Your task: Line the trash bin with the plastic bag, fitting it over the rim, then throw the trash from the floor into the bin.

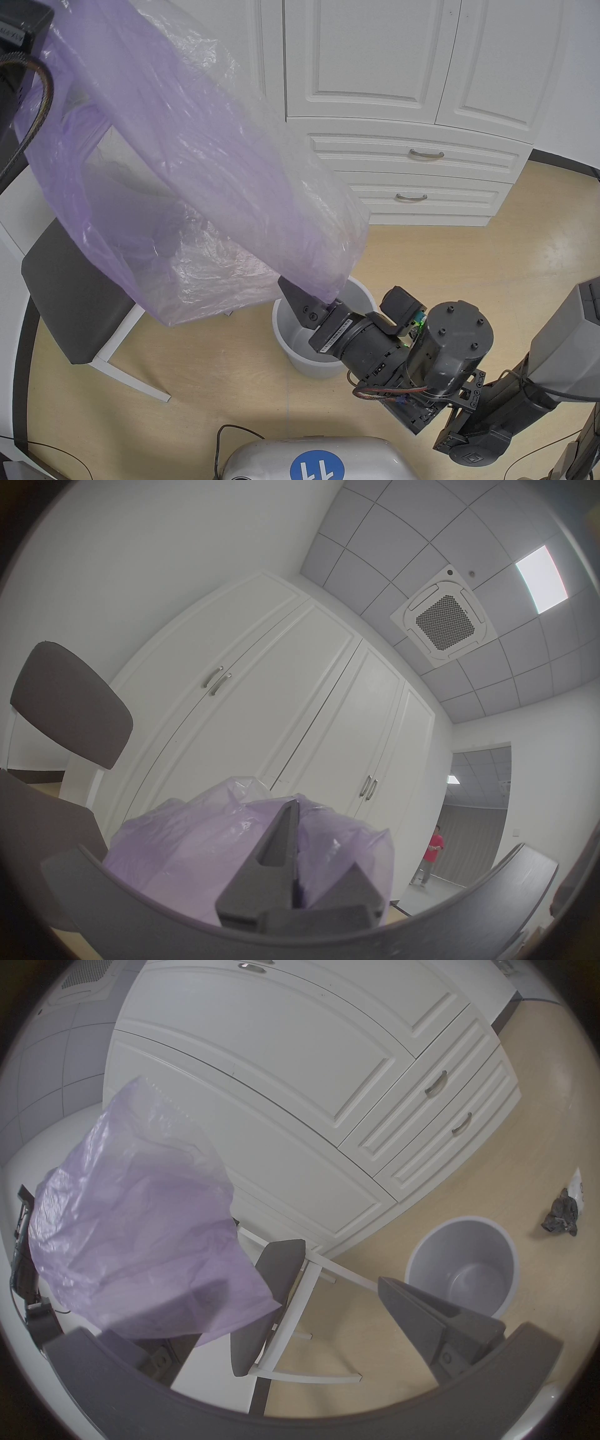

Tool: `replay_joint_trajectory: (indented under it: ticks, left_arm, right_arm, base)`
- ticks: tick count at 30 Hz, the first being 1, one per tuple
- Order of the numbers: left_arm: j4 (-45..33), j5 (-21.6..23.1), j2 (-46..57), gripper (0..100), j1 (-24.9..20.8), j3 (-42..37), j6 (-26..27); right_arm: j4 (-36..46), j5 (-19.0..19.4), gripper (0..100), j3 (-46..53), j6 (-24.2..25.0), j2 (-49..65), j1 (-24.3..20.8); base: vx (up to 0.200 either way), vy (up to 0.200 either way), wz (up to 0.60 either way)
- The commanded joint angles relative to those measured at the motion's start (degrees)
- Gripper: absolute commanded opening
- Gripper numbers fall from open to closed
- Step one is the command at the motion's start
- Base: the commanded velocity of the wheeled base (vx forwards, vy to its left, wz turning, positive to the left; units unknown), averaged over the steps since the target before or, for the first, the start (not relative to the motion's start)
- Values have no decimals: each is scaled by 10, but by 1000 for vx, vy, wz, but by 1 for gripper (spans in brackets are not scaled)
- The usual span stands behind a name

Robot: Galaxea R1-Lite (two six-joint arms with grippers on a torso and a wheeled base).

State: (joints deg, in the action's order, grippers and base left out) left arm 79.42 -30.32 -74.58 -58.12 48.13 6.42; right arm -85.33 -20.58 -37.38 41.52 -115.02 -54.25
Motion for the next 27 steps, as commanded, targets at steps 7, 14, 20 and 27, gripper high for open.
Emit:
replay_joint_trajectory:
  ticks: [7, 14, 20, 27]
  left_arm:
    - [1, -3, -24, 0, -1, 8, -1]
    - [13, -3, -24, 0, -1, 13, 1]
    - [14, -4, -25, 0, -1, 16, 1]
    - [17, -8, -27, 0, -1, 20, 0]
  right_arm:
    - [0, -6, 100, -13, 2, -2, 4]
    - [-9, -10, 100, -23, 2, -9, 4]
    - [-28, -14, 100, -20, 2, -21, -6]
    - [-47, -32, 100, -18, -11, -38, -27]
  base:
    - [0, 0, 0]
    - [0, 0, 0]
    - [0, 0, 0]
    - [0, 0, 0]
